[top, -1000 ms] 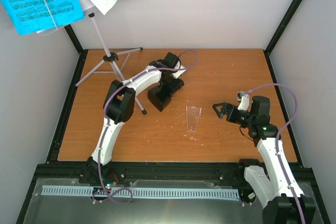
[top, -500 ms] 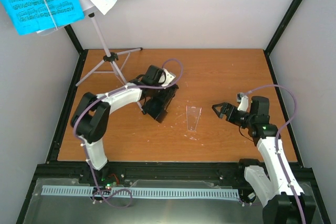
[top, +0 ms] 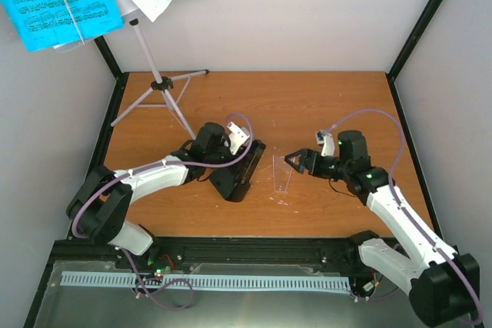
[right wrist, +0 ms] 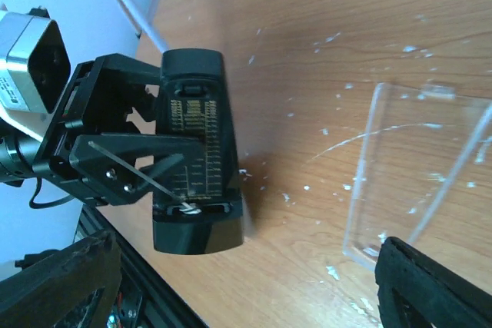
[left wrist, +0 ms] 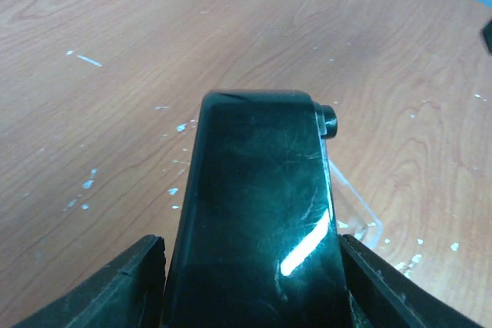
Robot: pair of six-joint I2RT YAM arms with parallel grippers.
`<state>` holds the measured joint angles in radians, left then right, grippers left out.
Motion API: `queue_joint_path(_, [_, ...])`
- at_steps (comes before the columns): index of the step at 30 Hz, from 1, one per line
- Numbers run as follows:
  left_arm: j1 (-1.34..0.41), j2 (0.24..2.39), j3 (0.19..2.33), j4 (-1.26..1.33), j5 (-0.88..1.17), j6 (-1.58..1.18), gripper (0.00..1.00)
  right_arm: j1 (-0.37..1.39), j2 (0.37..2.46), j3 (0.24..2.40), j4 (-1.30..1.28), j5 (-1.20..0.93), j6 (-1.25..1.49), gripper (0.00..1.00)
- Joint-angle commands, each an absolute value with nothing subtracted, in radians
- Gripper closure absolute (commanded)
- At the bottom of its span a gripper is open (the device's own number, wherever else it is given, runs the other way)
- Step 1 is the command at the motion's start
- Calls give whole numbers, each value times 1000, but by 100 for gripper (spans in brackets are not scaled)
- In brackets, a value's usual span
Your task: Pack up the instrument practice props
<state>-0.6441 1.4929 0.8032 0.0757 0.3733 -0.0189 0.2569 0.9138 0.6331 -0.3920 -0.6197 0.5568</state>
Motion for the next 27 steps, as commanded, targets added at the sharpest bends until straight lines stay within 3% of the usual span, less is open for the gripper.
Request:
queue_joint_path(1, [-683, 1427, 785, 212, 396, -51, 62, 398, 969, 697, -326, -497, 622, 12])
queue_joint_path(9, [-750, 1375, 730, 254, 385, -74, 62, 586, 1092, 757, -279, -381, 648, 18])
queue_joint_path(27, [-794, 1341, 677, 296, 380, -127, 62, 627, 1194, 769, -177, -389, 686, 30])
